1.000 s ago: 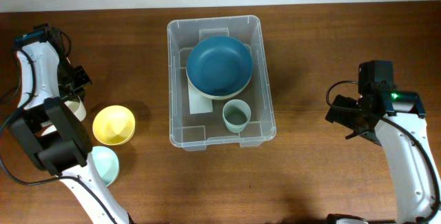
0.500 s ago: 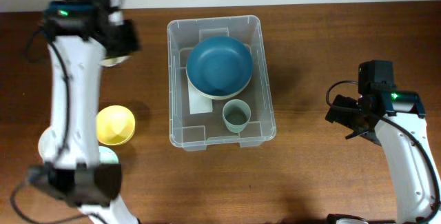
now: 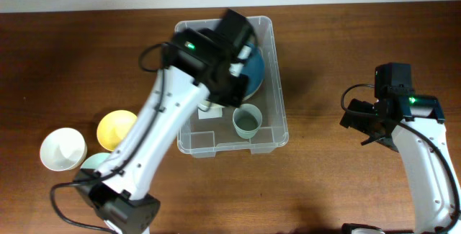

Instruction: Pack container

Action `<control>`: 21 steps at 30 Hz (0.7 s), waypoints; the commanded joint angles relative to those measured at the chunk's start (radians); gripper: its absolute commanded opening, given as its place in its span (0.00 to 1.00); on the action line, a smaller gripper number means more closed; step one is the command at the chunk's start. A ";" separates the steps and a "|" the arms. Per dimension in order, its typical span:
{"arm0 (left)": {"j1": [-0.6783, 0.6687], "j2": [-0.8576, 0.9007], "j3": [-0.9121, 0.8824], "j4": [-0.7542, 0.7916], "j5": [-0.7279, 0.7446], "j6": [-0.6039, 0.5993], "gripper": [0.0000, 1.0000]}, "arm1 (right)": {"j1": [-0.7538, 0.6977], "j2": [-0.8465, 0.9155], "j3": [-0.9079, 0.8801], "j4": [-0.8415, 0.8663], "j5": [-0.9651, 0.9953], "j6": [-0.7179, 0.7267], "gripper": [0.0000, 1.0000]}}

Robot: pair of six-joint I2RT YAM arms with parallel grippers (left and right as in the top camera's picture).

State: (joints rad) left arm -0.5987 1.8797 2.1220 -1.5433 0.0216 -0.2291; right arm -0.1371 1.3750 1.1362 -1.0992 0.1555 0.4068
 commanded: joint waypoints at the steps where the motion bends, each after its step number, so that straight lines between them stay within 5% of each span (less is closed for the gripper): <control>1: -0.107 0.003 -0.038 0.065 0.043 -0.001 0.00 | -0.003 -0.010 -0.003 -0.004 -0.002 -0.006 0.99; 16: -0.166 0.105 -0.077 0.078 0.085 -0.002 0.03 | -0.003 -0.010 -0.003 -0.006 -0.002 -0.006 0.99; 17: -0.166 0.114 -0.077 0.079 0.085 -0.002 0.13 | -0.003 -0.010 -0.003 -0.006 -0.002 -0.006 0.99; 18: -0.166 0.124 -0.077 0.082 0.084 -0.001 0.70 | -0.003 -0.010 -0.003 -0.006 -0.002 -0.006 0.99; 19: -0.166 0.129 -0.077 0.084 0.084 -0.001 0.84 | -0.003 -0.010 -0.003 -0.005 -0.002 -0.006 0.99; 21: -0.163 0.131 -0.077 0.084 0.078 -0.002 0.87 | -0.003 -0.010 -0.003 -0.005 -0.002 -0.006 0.99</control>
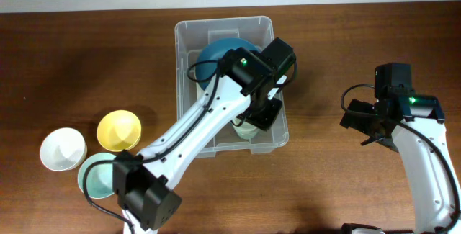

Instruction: Pack container

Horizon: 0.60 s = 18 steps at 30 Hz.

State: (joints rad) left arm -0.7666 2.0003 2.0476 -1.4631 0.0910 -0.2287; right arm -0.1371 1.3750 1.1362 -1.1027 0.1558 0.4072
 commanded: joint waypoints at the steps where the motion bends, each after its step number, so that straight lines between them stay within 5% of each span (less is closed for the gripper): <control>1: 0.010 0.009 -0.003 0.002 -0.008 -0.003 0.93 | -0.003 -0.010 -0.003 -0.002 -0.002 -0.006 0.99; 8: 0.140 -0.094 -0.001 -0.054 -0.200 -0.079 0.96 | -0.003 -0.010 -0.003 -0.002 -0.002 -0.006 0.99; 18: 0.644 -0.314 -0.010 -0.072 -0.241 -0.137 0.99 | -0.003 -0.010 -0.003 0.000 -0.002 -0.006 0.99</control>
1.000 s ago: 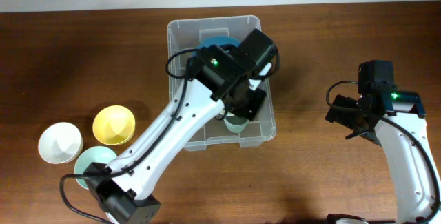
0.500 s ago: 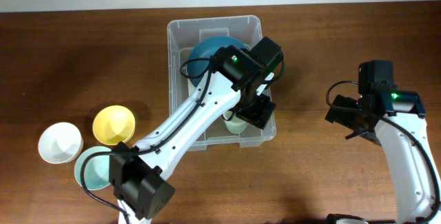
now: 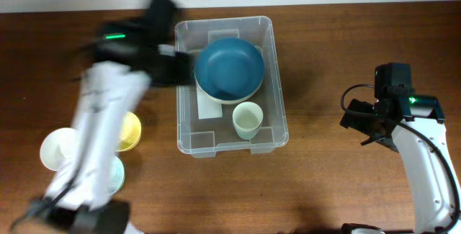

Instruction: Pack container

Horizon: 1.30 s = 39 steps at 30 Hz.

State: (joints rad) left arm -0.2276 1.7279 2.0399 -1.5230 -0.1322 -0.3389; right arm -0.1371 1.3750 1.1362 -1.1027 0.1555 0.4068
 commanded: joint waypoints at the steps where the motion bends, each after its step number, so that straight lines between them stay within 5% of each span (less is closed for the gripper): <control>1: 0.146 -0.040 -0.015 -0.010 -0.014 -0.022 0.99 | -0.003 -0.010 -0.003 0.000 -0.002 -0.006 0.99; 5: 0.287 -0.039 -0.203 0.118 0.073 0.031 0.99 | -0.002 -0.010 -0.003 -0.001 -0.002 -0.006 0.99; 13: 0.328 0.016 -0.605 0.396 0.122 0.041 0.99 | -0.002 -0.010 -0.003 -0.001 -0.002 -0.006 0.99; 20: 0.328 0.178 -0.700 0.504 0.139 0.068 0.93 | -0.003 -0.010 -0.003 -0.001 -0.002 -0.006 0.99; 21: 0.328 0.191 -0.700 0.512 0.137 0.068 0.89 | -0.003 -0.010 -0.003 -0.001 -0.002 -0.006 0.99; 26: 0.328 0.223 -0.700 0.563 0.136 0.068 0.42 | -0.003 -0.010 -0.003 -0.001 -0.001 -0.010 0.99; 29: 0.328 0.223 -0.700 0.586 0.137 0.068 0.25 | -0.003 -0.010 -0.003 -0.001 -0.001 -0.010 0.99; 35: 0.328 0.223 -0.679 0.599 0.137 0.080 0.01 | -0.003 -0.010 -0.003 0.000 -0.001 -0.010 0.99; 39: 0.322 0.222 -0.587 0.562 0.140 0.102 0.01 | -0.003 -0.010 -0.003 -0.001 -0.001 -0.010 0.99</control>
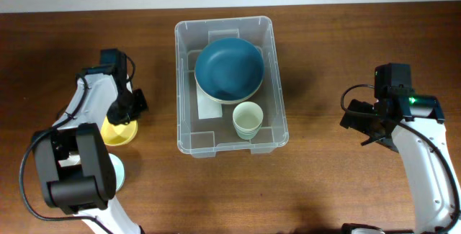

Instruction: Pack container

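Observation:
The clear plastic container stands in the middle of the table. Inside it a dark blue bowl rests on a paler dish, with a pale green cup upright in front of them. Left of the container, my left gripper hovers over the far rim of a yellow bowl; its fingers look spread, with nothing between them. My right gripper hangs at the right side of the table, away from everything; its jaws are not clear from above.
A light teal bowl and a sliver of a white bowl lie at the front left, mostly hidden under my left arm. A white label lies on the container floor. The table's far edge meets a white wall.
My left arm, then blurred beside the container's far left corner, now has its gripper lower down over the yellow bowl. The container's contents and the right arm have not moved.
My left gripper was inside the container at the blue bowl. Then it was over the cup at the container's right side, with the bowl lying free. Then the arm was outside to the left, and now its gripper is at the yellow bowl.

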Action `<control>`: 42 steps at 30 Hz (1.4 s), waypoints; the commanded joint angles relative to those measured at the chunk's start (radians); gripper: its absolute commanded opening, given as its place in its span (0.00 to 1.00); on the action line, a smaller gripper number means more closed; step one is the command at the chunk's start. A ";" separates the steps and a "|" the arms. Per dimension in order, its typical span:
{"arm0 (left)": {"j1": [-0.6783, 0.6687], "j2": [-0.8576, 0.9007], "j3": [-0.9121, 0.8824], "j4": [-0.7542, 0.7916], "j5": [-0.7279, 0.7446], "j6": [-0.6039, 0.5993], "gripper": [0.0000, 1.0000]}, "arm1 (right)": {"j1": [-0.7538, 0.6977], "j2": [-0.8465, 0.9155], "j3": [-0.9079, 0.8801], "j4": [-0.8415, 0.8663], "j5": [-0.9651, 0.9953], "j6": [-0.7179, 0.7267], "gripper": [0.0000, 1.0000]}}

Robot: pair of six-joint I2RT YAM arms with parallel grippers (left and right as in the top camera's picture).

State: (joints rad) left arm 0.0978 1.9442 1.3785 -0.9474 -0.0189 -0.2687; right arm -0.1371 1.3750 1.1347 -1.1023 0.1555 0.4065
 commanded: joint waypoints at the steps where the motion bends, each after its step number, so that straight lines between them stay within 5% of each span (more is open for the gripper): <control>1: -0.008 0.006 0.111 -0.035 0.027 0.037 0.01 | -0.003 -0.010 -0.002 -0.001 -0.001 -0.009 0.99; 7: -0.120 -0.037 0.434 -0.287 0.023 0.039 0.01 | -0.003 -0.010 -0.002 -0.001 0.000 -0.009 0.99; 14: -0.342 -0.121 0.598 -0.360 0.021 0.039 0.01 | -0.003 -0.010 -0.002 -0.001 0.008 -0.009 0.99; 24: -0.682 -0.120 0.573 -0.475 0.023 -0.025 0.01 | -0.003 -0.010 -0.002 0.000 0.006 -0.009 0.99; 33: -0.697 -0.120 0.311 -0.389 0.118 -0.060 0.01 | -0.003 -0.010 -0.002 -0.001 0.006 -0.009 0.99; 37: -0.700 -0.120 0.249 -0.350 0.120 -0.058 0.32 | -0.003 -0.010 -0.002 -0.001 0.006 -0.009 0.99; 42: -0.694 -0.126 0.296 -0.370 0.061 -0.048 0.49 | -0.003 -0.010 -0.002 -0.001 0.006 -0.009 0.99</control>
State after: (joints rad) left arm -0.5991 1.8256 1.6310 -1.2984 0.0780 -0.3183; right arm -0.1371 1.3750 1.1343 -1.1023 0.1562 0.4030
